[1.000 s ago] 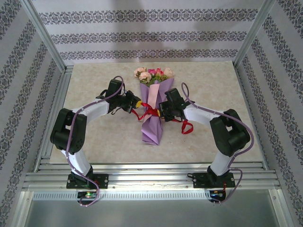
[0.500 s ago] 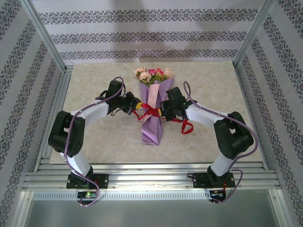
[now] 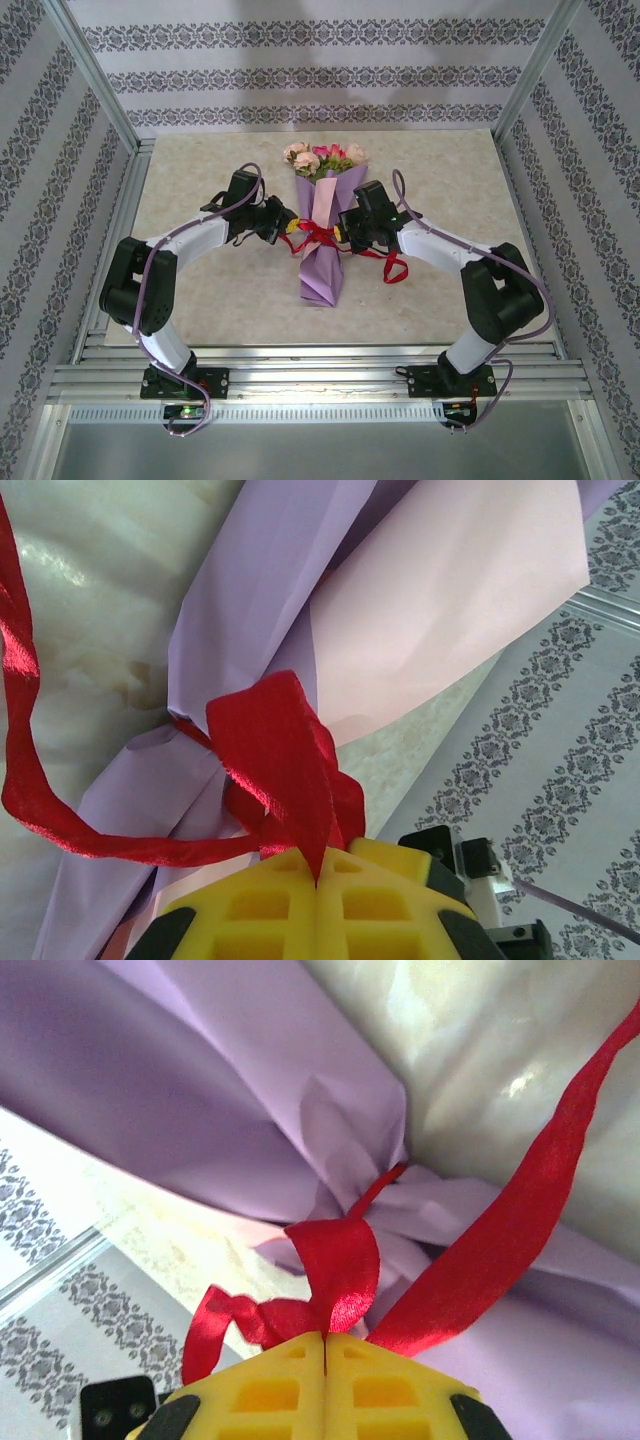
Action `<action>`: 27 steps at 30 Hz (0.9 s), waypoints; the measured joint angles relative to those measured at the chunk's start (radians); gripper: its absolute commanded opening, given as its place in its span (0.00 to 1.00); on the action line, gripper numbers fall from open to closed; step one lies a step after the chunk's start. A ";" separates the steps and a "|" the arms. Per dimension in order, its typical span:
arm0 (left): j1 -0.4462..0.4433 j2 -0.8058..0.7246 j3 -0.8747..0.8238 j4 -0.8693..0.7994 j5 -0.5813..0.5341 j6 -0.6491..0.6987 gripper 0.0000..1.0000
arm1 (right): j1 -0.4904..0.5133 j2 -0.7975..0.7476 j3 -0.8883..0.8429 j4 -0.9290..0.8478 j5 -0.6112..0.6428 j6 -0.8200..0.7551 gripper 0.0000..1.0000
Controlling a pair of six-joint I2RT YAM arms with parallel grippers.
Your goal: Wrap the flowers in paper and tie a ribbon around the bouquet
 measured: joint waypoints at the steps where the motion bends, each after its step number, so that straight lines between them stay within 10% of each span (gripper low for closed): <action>1: -0.003 0.000 0.000 -0.003 0.000 0.000 0.00 | 0.000 -0.004 -0.002 0.004 -0.009 0.000 0.00; 27: -0.018 -0.013 0.000 -0.027 -0.007 0.003 0.00 | 0.032 -0.012 -0.104 0.125 -0.112 0.111 0.00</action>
